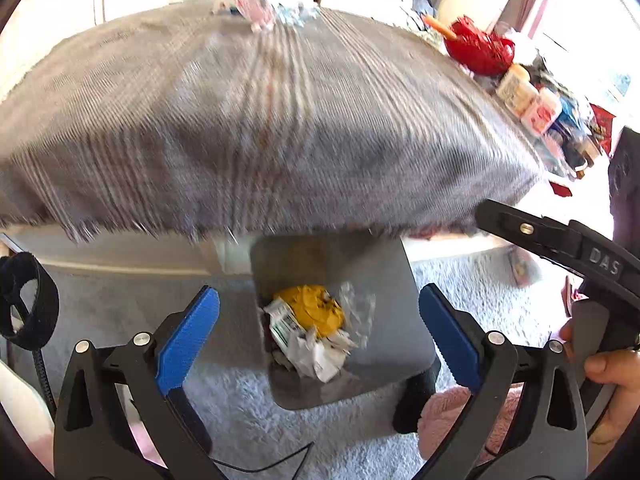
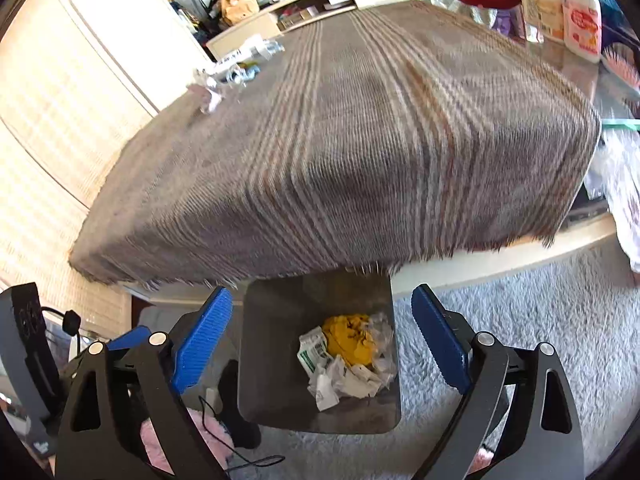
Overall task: Collect trash
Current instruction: 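Move both open grippers back over the table, then grasp the clear plastic tray with the left gripper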
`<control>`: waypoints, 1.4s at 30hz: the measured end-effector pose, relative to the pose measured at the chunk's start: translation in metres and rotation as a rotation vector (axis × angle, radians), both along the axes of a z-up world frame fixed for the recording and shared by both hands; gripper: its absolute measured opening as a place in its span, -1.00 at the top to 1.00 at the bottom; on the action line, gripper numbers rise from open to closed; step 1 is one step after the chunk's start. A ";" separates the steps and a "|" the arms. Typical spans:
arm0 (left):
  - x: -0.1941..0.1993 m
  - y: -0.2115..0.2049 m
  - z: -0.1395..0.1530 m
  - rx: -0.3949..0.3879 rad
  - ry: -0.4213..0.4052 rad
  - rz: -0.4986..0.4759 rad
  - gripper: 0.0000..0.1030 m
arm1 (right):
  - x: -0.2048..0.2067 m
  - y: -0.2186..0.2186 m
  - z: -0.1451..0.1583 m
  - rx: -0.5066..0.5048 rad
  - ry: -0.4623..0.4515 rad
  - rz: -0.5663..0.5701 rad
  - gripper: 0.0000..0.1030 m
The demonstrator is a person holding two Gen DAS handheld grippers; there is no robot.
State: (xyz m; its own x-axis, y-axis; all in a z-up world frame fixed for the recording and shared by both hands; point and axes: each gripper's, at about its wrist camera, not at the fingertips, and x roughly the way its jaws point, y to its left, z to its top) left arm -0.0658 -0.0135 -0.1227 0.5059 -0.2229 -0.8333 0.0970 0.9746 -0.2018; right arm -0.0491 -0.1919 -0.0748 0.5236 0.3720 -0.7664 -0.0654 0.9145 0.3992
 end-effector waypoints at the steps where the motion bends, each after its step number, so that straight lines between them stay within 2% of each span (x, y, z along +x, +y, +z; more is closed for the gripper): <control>1: 0.005 0.004 0.005 -0.002 0.000 0.009 -0.84 | 0.003 -0.002 0.005 0.009 -0.005 0.000 -0.78; 4: 0.021 0.014 0.018 -0.008 0.001 0.031 -0.84 | 0.016 -0.007 0.021 0.012 -0.020 -0.004 -0.79; 10: 0.056 0.029 0.047 0.037 -0.042 0.064 -0.84 | 0.060 0.003 0.051 -0.104 -0.057 0.039 -0.79; 17: 0.111 0.048 0.076 0.032 -0.091 0.133 -0.84 | 0.125 0.012 0.062 -0.115 -0.062 0.037 -0.79; 25: 0.179 0.055 0.082 0.068 -0.131 0.168 -0.84 | 0.185 0.028 0.071 -0.151 -0.114 0.042 -0.79; 29: 0.214 0.051 0.079 0.074 -0.139 0.172 -0.84 | 0.215 0.027 0.070 -0.135 -0.121 0.027 -0.79; 31: 0.232 0.048 0.078 0.068 -0.149 0.177 -0.81 | 0.230 0.025 0.067 -0.128 -0.120 0.014 -0.79; 35: 0.263 0.045 0.075 0.034 -0.153 0.181 -0.35 | 0.254 0.024 0.062 -0.151 -0.120 0.018 -0.79; 42: 0.301 0.051 0.065 0.001 -0.122 0.220 -0.20 | 0.277 0.032 0.061 -0.161 -0.144 0.052 -0.79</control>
